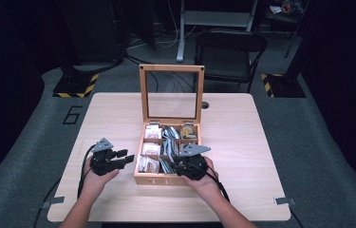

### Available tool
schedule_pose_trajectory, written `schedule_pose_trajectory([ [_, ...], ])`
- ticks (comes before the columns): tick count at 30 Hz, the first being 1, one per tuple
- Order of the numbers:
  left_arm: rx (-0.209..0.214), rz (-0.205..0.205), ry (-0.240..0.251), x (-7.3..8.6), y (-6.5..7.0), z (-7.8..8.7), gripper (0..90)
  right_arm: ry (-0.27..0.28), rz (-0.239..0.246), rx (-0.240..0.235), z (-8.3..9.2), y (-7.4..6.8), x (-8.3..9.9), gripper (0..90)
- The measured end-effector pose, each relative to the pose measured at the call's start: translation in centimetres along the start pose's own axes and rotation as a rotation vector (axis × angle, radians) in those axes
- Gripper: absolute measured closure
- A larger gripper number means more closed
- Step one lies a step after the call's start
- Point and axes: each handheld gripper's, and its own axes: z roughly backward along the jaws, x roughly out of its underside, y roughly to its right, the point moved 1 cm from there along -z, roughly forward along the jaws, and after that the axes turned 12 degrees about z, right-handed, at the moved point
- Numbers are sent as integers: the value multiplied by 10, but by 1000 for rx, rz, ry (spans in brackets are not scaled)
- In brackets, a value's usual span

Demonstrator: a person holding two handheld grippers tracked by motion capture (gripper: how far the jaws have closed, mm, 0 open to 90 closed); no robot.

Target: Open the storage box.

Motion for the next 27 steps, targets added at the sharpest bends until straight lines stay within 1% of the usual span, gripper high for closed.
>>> schedule_pose_trajectory([
  [4, -3, 2, 6, 1, 0, -1, 541, -15, 5, 3, -4, -1, 2, 701],
  [5, -3, 2, 9, 0, 0, -1, 540, -19, -3, 3, -5, -1, 3, 711],
  [6, 1, 1, 0, 0, 0, 0, 540, -23, -4, 2, -5, -2, 3, 728],
  [8, -2, 5, 1, 0, 0, 0, 539, -27, -10, -8, -7, -2, 4, 735],
  [10, -1, 5, 1, 0, 0, 0, 540, -33, -8, -6, -9, -3, 5, 740],
  [11, -5, 6, 10, 1, 0, -1, 539, -32, 0, -3, -10, -3, 5, 741],
  [12, -2, 4, 3, 0, 0, 0, 539, -37, -8, 0, -10, -3, 5, 742],
  [13, 0, 1, 1, 0, 0, 0, 539, -41, 1, 0, -11, -3, 5, 747],
  [20, -2, 3, 3, 0, 0, 0, 539, -45, -1, 1, -14, -5, 5, 788],
  [24, -5, 6, 3, 0, 0, 0, 537, -44, 12, 3, -15, -4, 5, 796],
  [25, -8, 7, 13, 1, 0, -1, 537, -45, 14, 2, -15, -4, 5, 797],
  [27, -7, 6, 12, 1, 0, -1, 537, -44, 12, 2, -16, -4, 6, 799],
])
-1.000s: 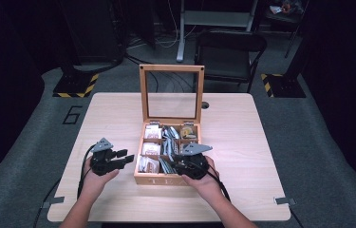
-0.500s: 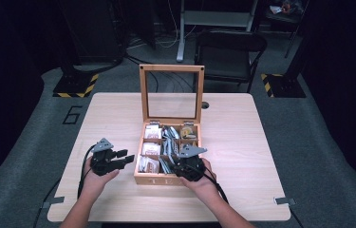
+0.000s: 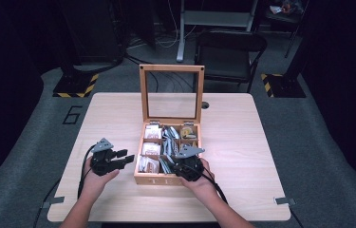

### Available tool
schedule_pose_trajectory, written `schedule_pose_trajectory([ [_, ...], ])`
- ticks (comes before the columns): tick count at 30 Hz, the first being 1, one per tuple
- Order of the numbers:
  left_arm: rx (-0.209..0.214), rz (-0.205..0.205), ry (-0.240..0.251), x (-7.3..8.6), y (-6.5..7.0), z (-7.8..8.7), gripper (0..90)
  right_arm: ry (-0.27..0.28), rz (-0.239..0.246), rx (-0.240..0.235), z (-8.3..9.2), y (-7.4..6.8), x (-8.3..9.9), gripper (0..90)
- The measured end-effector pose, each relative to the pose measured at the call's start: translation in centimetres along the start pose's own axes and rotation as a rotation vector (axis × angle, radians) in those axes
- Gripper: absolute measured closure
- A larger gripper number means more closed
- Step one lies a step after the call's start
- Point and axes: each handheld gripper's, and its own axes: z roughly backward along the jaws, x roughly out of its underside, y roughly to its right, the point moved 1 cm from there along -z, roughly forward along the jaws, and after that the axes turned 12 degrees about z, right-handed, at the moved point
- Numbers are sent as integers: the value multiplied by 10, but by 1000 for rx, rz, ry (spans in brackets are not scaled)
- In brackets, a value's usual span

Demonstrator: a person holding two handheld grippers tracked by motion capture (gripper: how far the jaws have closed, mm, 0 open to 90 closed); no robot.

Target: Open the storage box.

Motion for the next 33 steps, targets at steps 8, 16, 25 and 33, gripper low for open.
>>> schedule_pose_trajectory([
  [8, -1, 0, 0, 0, 0, 0, 537, 2, 3, 0, -1, 0, 0, 847],
  [16, -1, 1, 0, 0, 0, 0, 537, 6, 6, -1, 0, 1, 0, 888],
  [25, -2, 3, -1, 0, 0, 0, 537, 19, 5, -1, 2, 0, -1, 894],
  [33, -3, -2, -2, 0, -1, 0, 540, 28, 10, -8, 4, 2, -2, 896],
])
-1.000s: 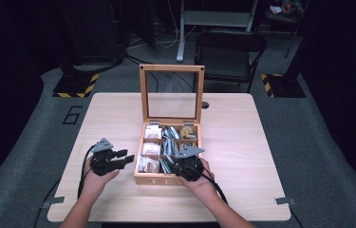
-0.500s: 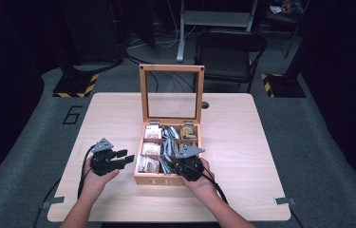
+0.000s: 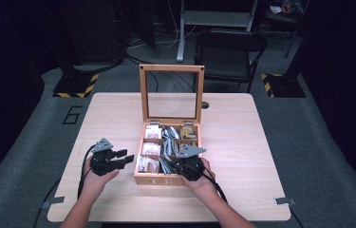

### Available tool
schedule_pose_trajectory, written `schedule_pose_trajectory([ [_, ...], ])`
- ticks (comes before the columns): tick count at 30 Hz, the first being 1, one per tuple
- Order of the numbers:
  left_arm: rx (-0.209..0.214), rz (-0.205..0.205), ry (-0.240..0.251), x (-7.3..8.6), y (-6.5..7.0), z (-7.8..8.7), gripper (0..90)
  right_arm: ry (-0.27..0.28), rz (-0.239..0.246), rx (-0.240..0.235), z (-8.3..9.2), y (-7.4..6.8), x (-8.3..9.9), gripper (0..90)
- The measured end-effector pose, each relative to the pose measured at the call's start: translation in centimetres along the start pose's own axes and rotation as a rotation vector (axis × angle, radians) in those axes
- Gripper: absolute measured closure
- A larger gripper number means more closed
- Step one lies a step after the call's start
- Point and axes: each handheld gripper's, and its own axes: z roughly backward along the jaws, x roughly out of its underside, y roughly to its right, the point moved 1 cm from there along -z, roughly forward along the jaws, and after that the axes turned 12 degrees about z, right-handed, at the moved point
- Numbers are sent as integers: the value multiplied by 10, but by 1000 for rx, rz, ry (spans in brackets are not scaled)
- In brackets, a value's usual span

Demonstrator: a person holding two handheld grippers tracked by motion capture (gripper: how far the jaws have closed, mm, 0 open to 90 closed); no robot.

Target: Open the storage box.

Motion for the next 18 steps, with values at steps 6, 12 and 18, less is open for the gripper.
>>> schedule_pose_trajectory([
  [6, 2, -1, -6, 0, 0, 1, 541, 12, -4, -7, 4, 1, -2, 897],
  [12, 4, 4, -3, 0, -1, 1, 541, 28, 4, -8, 12, 2, -10, 898],
  [18, 6, 10, -9, 1, -1, 0, 540, 18, -5, -10, 17, 3, -16, 899],
])
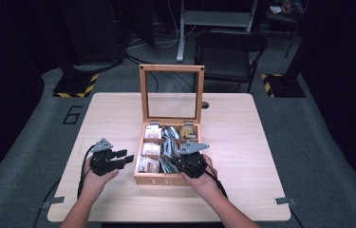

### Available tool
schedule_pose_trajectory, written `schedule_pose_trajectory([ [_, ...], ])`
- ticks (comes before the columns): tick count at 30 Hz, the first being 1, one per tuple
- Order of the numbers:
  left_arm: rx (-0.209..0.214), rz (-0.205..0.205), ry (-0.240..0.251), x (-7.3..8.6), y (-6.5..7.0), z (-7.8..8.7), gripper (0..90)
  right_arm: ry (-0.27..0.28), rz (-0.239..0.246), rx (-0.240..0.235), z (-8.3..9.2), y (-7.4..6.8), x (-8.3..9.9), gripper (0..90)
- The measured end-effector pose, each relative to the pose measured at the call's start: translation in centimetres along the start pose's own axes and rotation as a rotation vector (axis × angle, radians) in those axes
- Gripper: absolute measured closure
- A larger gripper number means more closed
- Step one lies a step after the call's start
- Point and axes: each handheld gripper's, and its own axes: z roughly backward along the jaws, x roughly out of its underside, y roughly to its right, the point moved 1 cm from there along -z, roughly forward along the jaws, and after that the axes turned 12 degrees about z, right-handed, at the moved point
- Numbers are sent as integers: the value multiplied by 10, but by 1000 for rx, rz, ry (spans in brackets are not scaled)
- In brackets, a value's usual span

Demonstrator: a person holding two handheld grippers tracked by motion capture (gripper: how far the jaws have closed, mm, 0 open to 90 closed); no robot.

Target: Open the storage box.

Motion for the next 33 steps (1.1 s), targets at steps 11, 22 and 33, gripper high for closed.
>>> schedule_pose_trajectory([
  [11, 2, 0, -3, 0, -1, 0, 540, 9, 10, 0, 11, 3, -12, 899],
  [22, 2, 4, -2, 0, -1, 0, 539, 37, -4, -2, 23, 9, -22, 899],
  [33, 3, 9, -2, 0, -1, 0, 539, 65, 0, 11, 35, 18, -29, 899],
])
